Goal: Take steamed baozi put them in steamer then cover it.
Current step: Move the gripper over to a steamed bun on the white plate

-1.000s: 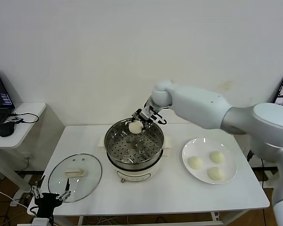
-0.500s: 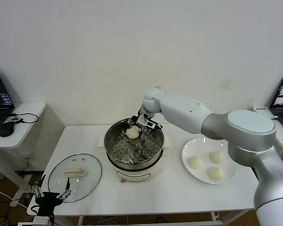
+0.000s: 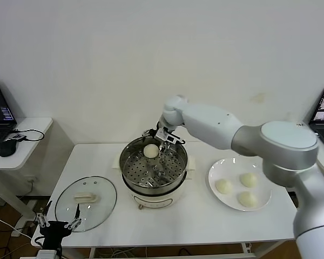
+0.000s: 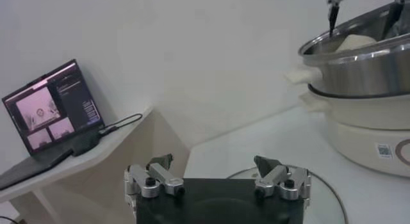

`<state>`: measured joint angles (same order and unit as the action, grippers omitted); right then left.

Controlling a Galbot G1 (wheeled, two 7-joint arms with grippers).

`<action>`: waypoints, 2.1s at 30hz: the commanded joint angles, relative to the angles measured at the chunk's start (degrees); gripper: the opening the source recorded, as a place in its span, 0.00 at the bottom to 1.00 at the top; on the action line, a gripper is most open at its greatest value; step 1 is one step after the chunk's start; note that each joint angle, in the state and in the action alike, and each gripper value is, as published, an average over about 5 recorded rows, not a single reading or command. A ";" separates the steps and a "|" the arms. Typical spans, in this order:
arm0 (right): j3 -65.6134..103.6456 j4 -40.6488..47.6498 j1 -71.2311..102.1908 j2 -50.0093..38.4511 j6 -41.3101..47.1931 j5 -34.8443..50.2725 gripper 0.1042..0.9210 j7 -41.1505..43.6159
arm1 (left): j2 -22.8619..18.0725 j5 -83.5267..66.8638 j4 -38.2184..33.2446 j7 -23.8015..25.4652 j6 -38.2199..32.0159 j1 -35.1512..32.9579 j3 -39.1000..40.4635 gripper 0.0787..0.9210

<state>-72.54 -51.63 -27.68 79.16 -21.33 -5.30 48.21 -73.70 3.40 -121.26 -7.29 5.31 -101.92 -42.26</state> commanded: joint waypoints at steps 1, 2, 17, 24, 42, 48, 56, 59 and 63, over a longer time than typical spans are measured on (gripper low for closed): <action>-3.38 -19.55 -9.94 -12.39 26.22 16.14 0.88 5.13 | 0.00 -0.04 -0.21 0.01 0.01 -0.09 0.04 0.88; -3.49 -22.24 -10.81 -14.87 29.41 17.52 0.88 5.36 | 0.01 -0.03 -0.18 0.00 0.02 -0.02 0.08 0.88; 1.37 -46.73 -4.54 -54.48 43.16 18.63 0.88 5.54 | 1.74 0.51 0.45 -0.05 0.00 1.19 1.87 0.88; 16.68 -43.26 15.97 -58.53 39.57 7.49 0.88 6.13 | 2.02 0.88 0.49 0.16 0.26 1.29 1.76 0.88; 24.80 -24.72 31.00 -42.34 35.58 -0.28 0.88 5.04 | 1.55 1.20 2.10 0.34 0.64 1.32 0.68 0.88; 24.94 -20.89 31.13 -36.79 35.54 -0.32 0.88 4.37 | 1.66 1.17 2.45 0.35 0.63 1.27 0.24 0.88; 24.58 -19.26 31.62 -34.48 36.72 -1.17 0.88 4.60 | 1.64 1.05 2.80 0.34 0.62 1.50 0.17 0.88; 24.59 -18.76 31.69 -34.49 37.00 -1.44 0.87 4.68 | 1.60 1.02 2.95 0.32 0.60 1.59 0.25 0.88; 24.72 -18.39 31.79 -34.49 37.07 -1.67 0.80 4.91 | 1.47 1.03 3.09 0.28 0.58 1.72 0.34 0.88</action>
<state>-48.45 -72.00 3.07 42.44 15.49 -6.09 53.07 -72.26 4.43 -118.20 -6.99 5.92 -100.17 -41.95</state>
